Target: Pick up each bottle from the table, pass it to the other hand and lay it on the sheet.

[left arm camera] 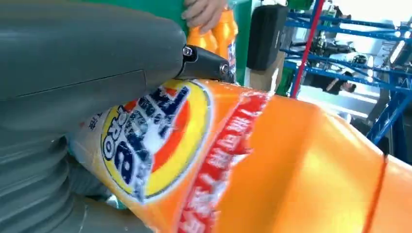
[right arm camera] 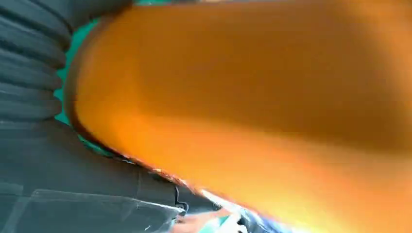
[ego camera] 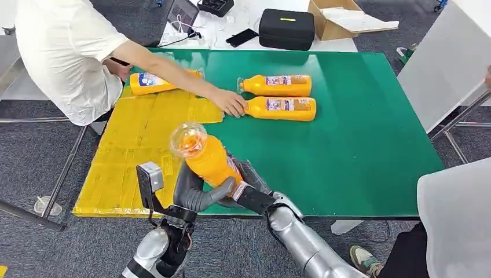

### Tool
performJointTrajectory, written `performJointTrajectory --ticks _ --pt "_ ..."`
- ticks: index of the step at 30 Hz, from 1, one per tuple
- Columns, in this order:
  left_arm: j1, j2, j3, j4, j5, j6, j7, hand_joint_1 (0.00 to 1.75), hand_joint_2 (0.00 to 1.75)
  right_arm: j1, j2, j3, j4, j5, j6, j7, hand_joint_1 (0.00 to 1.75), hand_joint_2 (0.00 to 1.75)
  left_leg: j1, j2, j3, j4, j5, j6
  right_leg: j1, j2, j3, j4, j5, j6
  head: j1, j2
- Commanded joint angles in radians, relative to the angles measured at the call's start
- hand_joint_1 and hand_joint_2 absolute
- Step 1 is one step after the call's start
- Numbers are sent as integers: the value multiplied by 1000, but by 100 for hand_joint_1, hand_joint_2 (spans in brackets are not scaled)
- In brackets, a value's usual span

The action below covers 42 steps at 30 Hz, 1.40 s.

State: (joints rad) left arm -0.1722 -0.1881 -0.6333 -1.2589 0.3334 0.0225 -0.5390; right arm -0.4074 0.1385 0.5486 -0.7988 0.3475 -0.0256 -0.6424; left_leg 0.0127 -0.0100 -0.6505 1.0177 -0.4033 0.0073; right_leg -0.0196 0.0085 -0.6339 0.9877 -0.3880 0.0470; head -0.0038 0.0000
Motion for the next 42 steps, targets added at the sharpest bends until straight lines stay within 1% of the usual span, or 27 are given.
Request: performJointTrajectory --ticks 1,2,3,4,6,7,13,14,15,16,17,18,19,21,22,24,25,26,27,28,30,31,32,36,37,41,42 --pt "-40 23 -47 -27 -64 56 -24 175 175 27 15 3 41 26 -151 20 0 0 0 0 4 0 -2 0 1 -2 4 0 -2 -2 0 0" --pt "-29 34 -44 -51 -131 113 -38 175 175 54 24 -49 0 30 -291 29 0 0 1 0 6 0 -2 0 1 -1 6 0 -2 -2 0 0" --pt "-23 36 -37 -60 -133 118 -38 175 175 60 26 -69 -6 36 -347 33 0 0 0 0 3 -1 -1 0 1 -1 3 -1 -1 -1 0 0" --pt "-11 42 -21 -80 -127 119 -32 175 175 78 38 -130 -36 14 -449 11 0 175 0 1 6 -1 -2 0 1 -1 6 0 -2 -2 -1 0" --pt "5 50 0 -106 -123 119 -23 175 175 97 44 -197 -85 -44 -490 -20 0 175 1 0 5 0 -2 0 1 -1 5 0 -2 -2 0 0" --pt "8 49 5 -110 -121 120 -22 175 175 106 52 -226 -106 -56 -535 -37 0 0 1 1 6 0 -3 0 2 -2 6 0 -3 -3 -1 0" --pt "8 49 5 -110 -121 120 -22 175 175 106 52 -226 -106 -56 -535 -37 0 0 1 1 6 0 -3 0 2 -2 6 0 -3 -3 -1 0" --pt "13 49 14 -117 -115 122 -18 175 175 115 56 -250 -133 -67 -581 -56 0 0 1 1 6 0 -3 0 2 -2 7 0 -3 -3 0 0" --pt "16 51 19 -122 -111 122 -15 175 175 129 53 -264 -186 -83 -615 -56 0 0 0 0 2 0 -1 0 1 -1 2 0 -1 -2 0 0" --pt "16 52 20 -123 -110 122 -14 175 175 130 49 -264 -189 -86 -612 -56 0 0 0 0 4 0 -2 0 1 -1 4 0 -2 -2 0 0" --pt "18 53 28 -130 -131 153 -16 175 175 169 46 -308 -342 -118 -673 -56 0 0 1 1 6 0 -3 0 1 -2 6 0 -3 -3 0 0" --pt "16 55 29 -130 -146 167 -15 175 175 187 48 -329 -404 -124 -673 -56 0 0 0 0 4 0 -1 0 1 -2 4 0 -2 -2 0 0" --pt "-89 88 66 99 -650 575 60 175 175 268 53 -355 -716 -102 -673 -56 0 0 0 1 3 1 -3 0 0 -1 3 1 -3 -2 0 0" --pt "-89 88 66 99 -650 575 60 175 175 268 53 -355 -716 -102 -673 -56 0 0 0 1 4 2 -4 0 1 -1 4 2 -4 -3 0 0" --pt "-128 79 100 203 -716 619 62 175 175 270 45 -324 -731 -99 -673 -56 0 0 1 -1 5 0 -2 0 1 -4 6 0 -3 -3 0 0" --pt "-154 78 121 271 -776 654 64 175 175 272 54 -313 -741 -73 -673 -56 0 0 1 -1 6 -1 -1 0 1 -4 7 -1 -2 -3 0 0" --pt "-167 79 140 309 -882 676 85 175 175 276 57 -314 -755 -41 -673 -56 0 0 0 -1 5 -1 -1 0 1 -4 6 -1 -1 -3 0 0" --pt "-169 80 152 322 -940 676 102 175 175 278 58 -313 -761 -31 -673 -56 0 0 0 0 3 -1 0 0 1 -2 2 -1 0 -2 0 0" --pt "-174 86 153 342 -956 674 116 175 175 280 60 -314 -768 -32 -673 -56 0 0 1 2 9 -1 -2 0 2 -2 8 -1 -2 -4 -1 0" --pt "-181 92 147 365 -997 672 141 175 175 283 57 -308 -775 -49 -673 -56 0 0 0 1 3 -1 0 0 0 -2 3 -1 0 -3 0 0" --pt "-192 105 135 391 -1058 642 181 175 175 288 45 -304 -791 -65 -673 -56 0 0 1 1 7 -1 -2 0 2 -2 7 -1 -1 -4 0 0" --pt "-201 110 128 410 -1094 621 211 175 175 289 40 -305 -799 -75 -673 -56 0 175 0 1 4 -1 0 0 1 -2 4 -1 0 -3 0 0" --pt "-210 115 123 429 -1121 605 236 175 175 289 34 -302 -799 -85 -673 -56 0 175 1 1 7 -1 -1 0 1 -2 7 -1 -1 -4 0 0" --pt "-251 120 122 507 -1189 561 295 175 175 287 10 -283 -788 -118 -673 -56 0 175 1 1 5 -1 -1 0 1 -2 5 -1 -1 -3 0 0" --pt "-285 121 116 567 -1226 520 317 175 175 280 -9 -267 -773 -157 -673 -56 0 175 1 0 4 -1 0 0 1 -2 4 -1 0 -3 0 0" --pt "-343 123 92 670 -1297 449 392 175 175 274 -16 -266 -745 -176 -672 -56 0 175 1 0 2 -1 0 0 1 -2 3 -1 1 -3 0 0" --pt "-343 123 92 670 -1297 449 392 175 175 274 -16 -266 -745 -176 -672 -56 0 175 2 1 8 -1 -1 0 3 -3 8 -1 -1 -5 0 0"
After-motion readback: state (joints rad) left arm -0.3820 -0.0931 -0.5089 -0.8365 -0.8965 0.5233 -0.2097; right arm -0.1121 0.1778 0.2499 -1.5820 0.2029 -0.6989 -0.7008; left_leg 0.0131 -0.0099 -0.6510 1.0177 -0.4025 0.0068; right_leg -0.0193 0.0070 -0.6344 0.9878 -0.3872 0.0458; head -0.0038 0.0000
